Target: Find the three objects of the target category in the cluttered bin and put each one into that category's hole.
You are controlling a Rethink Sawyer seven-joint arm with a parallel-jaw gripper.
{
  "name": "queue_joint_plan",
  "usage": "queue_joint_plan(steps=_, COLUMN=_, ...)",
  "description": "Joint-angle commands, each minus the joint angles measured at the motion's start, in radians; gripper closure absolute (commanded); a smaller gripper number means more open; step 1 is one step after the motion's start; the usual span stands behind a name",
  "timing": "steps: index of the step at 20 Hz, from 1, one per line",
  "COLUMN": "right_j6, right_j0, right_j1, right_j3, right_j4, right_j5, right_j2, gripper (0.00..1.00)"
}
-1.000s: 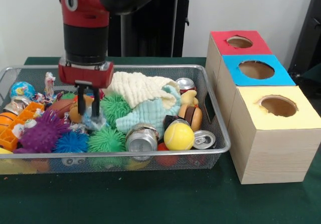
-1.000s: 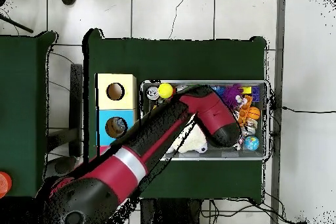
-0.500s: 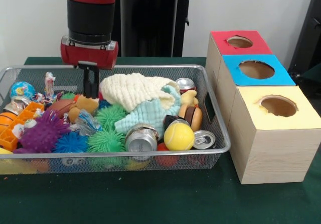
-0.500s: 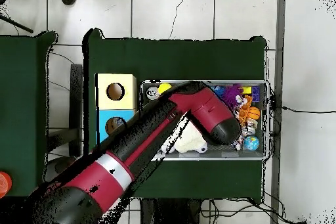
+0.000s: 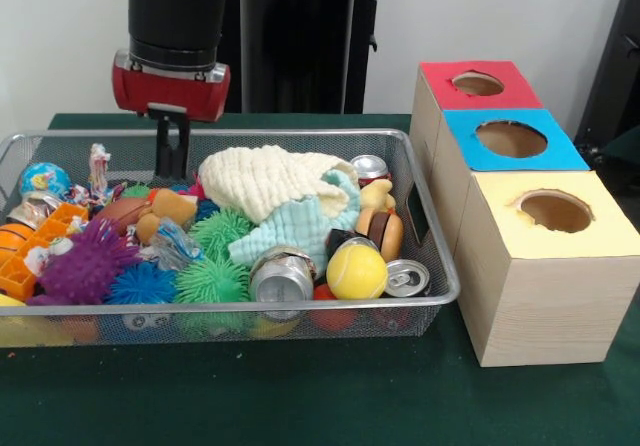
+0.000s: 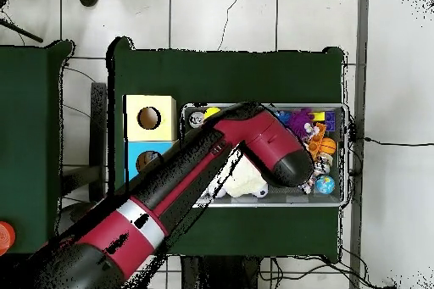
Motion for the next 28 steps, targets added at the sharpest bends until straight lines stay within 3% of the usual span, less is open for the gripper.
queue_joint_plan(steps=1, right_j6=0.296, right_j0=-0.036, right_j1=0.057, right_j3=-0.069, right_j4=0.023, right_j5=-0.036, right_j2=0.058, gripper=1.00)
queue_joint_plan(steps=4, right_j6=0.270, right_j0=-0.039, right_j1=0.068, right_j3=-0.070, right_j4=0.033, right_j5=-0.005, right_j2=0.062, gripper=1.00)
queue_joint_plan(steps=5, right_j6=0.253, right_j0=-0.042, right_j1=0.065, right_j3=-0.073, right_j4=0.027, right_j5=-0.027, right_j2=0.069, gripper=0.00)
queue_joint_plan(steps=22, right_j6=0.192, right_j0=-0.057, right_j1=0.067, right_j3=-0.093, right_j4=0.085, right_j5=0.060, right_j2=0.104, gripper=0.00)
queue_joint_plan(steps=28, right_j6=0.098, right_j0=-0.077, right_j1=0.057, right_j3=-0.123, right_j4=0.148, right_j5=0.114, right_j2=0.161, gripper=0.00)
